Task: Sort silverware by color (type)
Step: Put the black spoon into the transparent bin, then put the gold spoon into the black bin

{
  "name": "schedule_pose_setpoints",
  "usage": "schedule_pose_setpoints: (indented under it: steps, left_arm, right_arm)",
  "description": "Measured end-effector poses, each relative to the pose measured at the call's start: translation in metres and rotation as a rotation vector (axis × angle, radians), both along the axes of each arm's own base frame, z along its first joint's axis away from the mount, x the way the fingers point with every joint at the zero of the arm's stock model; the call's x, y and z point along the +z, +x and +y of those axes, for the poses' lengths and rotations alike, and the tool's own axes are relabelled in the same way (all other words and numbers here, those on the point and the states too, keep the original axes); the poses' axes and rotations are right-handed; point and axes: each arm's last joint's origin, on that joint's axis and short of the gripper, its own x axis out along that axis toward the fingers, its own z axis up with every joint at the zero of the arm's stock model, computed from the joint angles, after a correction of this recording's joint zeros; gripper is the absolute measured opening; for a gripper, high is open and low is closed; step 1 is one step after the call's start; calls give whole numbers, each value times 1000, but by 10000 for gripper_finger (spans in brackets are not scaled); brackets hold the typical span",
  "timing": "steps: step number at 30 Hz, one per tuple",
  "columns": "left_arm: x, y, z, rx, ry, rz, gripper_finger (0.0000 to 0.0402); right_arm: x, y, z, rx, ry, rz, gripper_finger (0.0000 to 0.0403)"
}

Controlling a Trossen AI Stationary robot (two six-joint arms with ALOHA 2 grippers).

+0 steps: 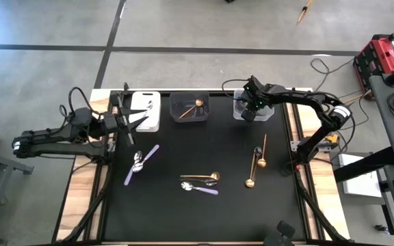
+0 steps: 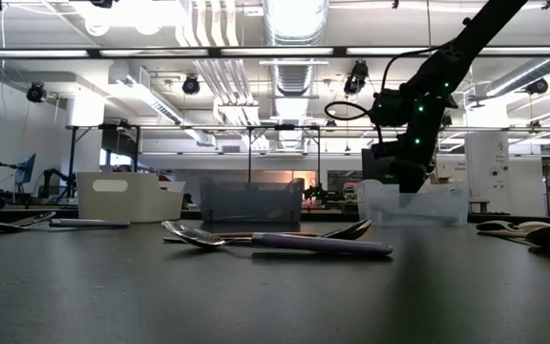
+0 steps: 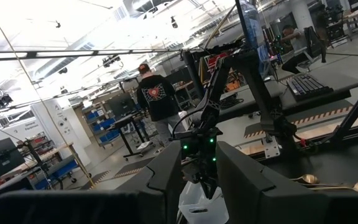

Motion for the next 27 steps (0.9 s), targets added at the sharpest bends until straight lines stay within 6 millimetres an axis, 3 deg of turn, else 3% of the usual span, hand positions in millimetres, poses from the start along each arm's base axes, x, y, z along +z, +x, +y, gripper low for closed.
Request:
schedule_pose_setpoints:
  steps: [13, 20, 27]
  left_arm:
    - [0, 0, 0, 0, 0, 0, 84]
    - [0, 3, 0, 0, -1, 0, 84]
    - [-3, 17, 2, -3, -16, 14, 84]
  right_arm:
    - [3, 0, 1, -25, 0, -15, 33]
    - [32, 3, 6, -47, -46, -88, 33]
    - [69, 14, 33, -3, -120, -230, 33]
